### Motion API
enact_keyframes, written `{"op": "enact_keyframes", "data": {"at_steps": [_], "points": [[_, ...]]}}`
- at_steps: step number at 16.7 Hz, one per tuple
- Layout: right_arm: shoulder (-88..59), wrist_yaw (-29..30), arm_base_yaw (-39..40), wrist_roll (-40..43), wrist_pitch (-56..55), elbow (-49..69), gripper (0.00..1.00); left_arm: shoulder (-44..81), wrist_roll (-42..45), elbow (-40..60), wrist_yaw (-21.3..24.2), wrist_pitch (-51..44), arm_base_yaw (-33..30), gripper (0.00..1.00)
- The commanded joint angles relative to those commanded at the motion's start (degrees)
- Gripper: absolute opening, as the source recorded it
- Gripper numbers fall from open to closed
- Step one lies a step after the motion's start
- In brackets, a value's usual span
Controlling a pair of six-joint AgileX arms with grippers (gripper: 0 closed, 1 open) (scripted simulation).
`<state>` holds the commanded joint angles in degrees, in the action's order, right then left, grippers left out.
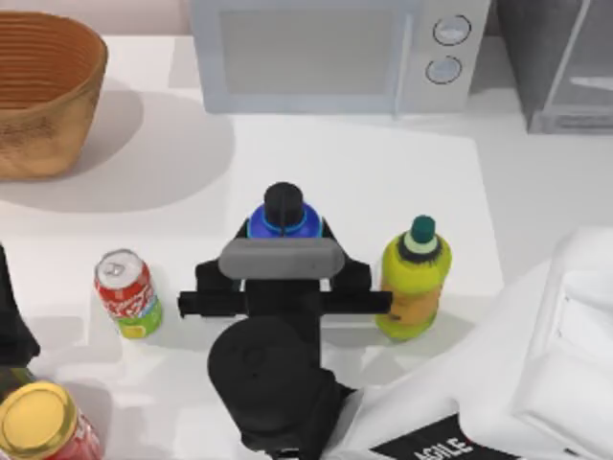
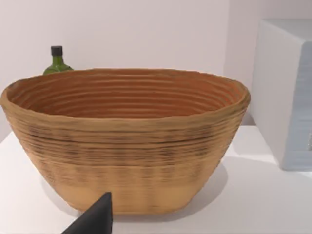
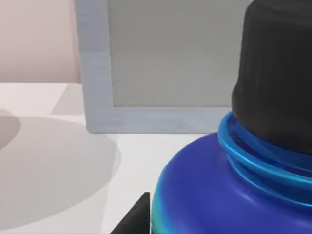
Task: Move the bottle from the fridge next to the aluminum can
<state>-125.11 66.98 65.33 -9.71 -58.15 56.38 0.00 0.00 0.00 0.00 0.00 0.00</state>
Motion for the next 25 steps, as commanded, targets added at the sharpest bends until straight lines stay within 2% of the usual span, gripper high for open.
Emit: {"op": "enact_keyframes", "data": {"at_steps": [9,19,25], "points": [[0.0,0.0,0.0,0.0,0.0,0.0,0.98,0.0,0.0,0.0,0.0,0.0,0.0,1.00],[0.2,0.1,0.0,-0.1,0.1,-0.1,1.00,0.0,0.0,0.0,0.0,0.0,0.0,1.00],[1.9,3.8,3.9,-2.2,1.3,-2.8,1.00,0.0,0.0,0.0,0.0,0.0,0.0,1.00]]}}
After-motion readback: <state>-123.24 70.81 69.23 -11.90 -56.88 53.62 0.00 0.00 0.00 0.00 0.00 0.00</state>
